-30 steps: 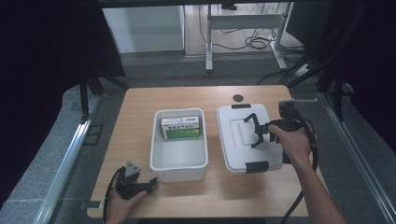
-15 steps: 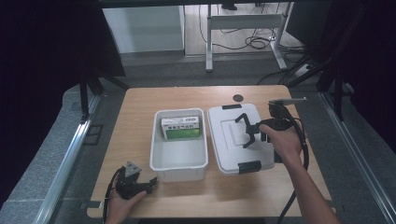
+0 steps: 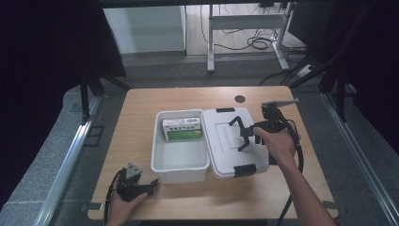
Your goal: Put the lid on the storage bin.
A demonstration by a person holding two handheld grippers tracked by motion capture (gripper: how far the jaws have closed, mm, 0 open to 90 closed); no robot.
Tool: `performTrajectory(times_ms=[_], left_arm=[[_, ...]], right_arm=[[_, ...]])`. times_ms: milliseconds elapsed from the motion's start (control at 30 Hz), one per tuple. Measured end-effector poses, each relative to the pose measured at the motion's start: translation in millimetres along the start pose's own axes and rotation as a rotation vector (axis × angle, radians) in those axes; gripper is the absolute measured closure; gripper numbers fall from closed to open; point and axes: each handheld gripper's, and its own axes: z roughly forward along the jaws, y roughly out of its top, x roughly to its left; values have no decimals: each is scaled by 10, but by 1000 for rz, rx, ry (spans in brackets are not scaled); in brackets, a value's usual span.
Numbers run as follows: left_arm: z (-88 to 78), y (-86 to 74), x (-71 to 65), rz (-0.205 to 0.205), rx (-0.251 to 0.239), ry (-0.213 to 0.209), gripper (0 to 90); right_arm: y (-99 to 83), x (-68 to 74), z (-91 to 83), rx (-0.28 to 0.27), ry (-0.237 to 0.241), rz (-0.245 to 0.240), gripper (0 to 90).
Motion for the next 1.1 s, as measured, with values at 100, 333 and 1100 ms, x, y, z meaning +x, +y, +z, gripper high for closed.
performTrajectory(times_ms=[100, 333, 1100], left_arm=[[0, 0, 0, 0, 0, 0, 130], [-2, -1, 0, 2, 0, 0, 130], [-4, -2, 1, 3, 3, -1, 130]], right_arm=[[1, 32, 18, 2, 6, -1, 847], [-7, 146, 79, 17, 33, -18, 847], [118, 569, 81, 13, 29, -43, 848]])
